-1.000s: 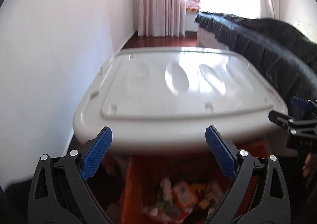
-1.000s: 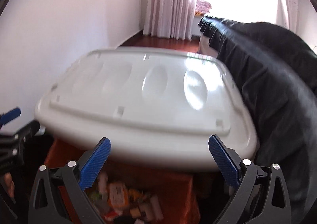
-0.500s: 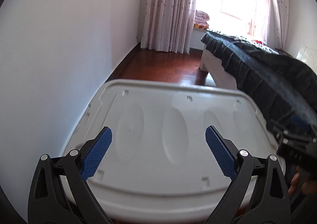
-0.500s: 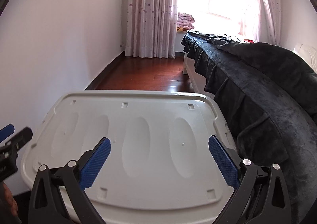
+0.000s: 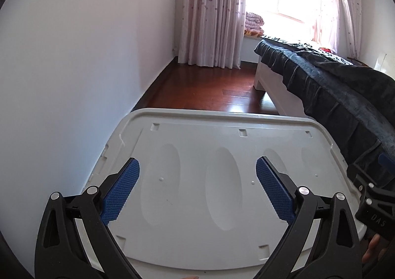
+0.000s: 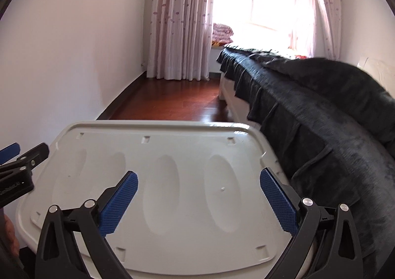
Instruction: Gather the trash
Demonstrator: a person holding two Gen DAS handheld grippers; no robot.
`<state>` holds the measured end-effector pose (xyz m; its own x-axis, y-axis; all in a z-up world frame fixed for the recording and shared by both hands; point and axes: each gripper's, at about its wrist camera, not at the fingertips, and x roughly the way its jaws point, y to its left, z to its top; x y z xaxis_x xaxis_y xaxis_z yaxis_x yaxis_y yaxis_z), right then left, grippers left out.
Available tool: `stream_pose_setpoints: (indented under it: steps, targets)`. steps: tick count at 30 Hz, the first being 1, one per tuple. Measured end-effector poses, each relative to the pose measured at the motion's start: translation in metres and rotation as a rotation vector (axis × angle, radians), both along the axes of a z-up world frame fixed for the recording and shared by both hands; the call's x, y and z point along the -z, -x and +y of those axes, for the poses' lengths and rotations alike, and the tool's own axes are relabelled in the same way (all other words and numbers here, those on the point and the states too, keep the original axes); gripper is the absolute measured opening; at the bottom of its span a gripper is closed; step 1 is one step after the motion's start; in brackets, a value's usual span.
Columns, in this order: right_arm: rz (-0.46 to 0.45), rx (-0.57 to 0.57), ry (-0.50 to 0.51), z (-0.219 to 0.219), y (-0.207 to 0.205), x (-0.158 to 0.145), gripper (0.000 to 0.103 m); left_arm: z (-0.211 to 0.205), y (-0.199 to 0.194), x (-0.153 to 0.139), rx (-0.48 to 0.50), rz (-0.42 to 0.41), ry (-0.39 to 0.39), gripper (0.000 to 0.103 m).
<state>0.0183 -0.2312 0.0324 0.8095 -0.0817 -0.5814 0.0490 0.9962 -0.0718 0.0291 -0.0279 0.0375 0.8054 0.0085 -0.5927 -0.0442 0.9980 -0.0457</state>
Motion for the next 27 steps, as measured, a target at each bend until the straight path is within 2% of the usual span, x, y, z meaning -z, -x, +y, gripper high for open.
stream_pose_setpoints:
  steps: [8, 27]
  targets:
    - [0.018, -0.029, 0.035, 0.014, 0.003, 0.008, 0.098, -0.005, -0.003, 0.006, 0.015, 0.057, -0.009, 0.093]
    - [0.029, -0.049, 0.036, 0.020, 0.005, 0.009, 0.098, -0.005, -0.001, 0.005, -0.004, 0.050, -0.038, 0.093]
